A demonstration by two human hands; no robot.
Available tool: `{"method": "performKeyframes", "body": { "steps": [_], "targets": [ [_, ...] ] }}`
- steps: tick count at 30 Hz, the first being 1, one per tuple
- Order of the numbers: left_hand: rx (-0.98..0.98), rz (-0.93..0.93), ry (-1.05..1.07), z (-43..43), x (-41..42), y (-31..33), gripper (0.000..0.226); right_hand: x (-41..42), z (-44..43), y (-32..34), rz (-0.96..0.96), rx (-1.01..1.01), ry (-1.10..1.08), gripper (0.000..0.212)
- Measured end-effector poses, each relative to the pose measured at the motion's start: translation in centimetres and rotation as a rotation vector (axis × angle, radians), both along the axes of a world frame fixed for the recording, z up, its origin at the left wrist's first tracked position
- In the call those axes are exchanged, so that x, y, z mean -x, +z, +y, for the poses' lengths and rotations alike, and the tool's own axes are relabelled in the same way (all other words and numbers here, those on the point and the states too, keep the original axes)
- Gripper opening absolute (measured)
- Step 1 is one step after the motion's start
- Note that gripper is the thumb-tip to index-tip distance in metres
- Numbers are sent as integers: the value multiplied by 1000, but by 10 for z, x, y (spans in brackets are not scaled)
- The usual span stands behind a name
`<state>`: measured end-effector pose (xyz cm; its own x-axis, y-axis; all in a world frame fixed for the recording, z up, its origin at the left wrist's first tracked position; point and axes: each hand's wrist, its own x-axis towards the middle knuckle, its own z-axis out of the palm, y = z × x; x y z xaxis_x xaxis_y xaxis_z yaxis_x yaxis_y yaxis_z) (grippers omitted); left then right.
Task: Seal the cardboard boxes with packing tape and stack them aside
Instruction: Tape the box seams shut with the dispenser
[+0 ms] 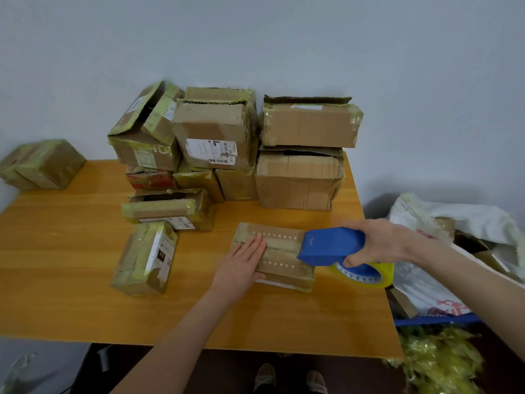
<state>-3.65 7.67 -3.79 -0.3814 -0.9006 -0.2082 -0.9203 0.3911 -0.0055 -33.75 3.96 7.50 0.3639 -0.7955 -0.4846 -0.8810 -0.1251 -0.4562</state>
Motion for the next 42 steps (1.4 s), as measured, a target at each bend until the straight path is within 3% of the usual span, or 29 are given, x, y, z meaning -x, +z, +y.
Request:
{"method": "performKeyframes", "body": {
  "steps": [6,10,15,21,36,42],
  "targets": [
    [-16,71,37,-6,-15,7,81,-9,5,-10,52,112,2,71],
    [9,-6,99,-9,-12,14,89,-23,6,-21,152,197,61,75],
    [20,3,-54,3,27,7,86,-23,1,-26,220,251,111,72],
    [26,35,-37,2,25,-5,71,-10,-3,-31,91,125,135,83],
    [22,88,-60,-1,21,-8,75,43,1,-50,-96,-78,20,84],
    [-37,121,22,-3,25,3,82,28,5,-61,173,72,95,89]
  ]
}}
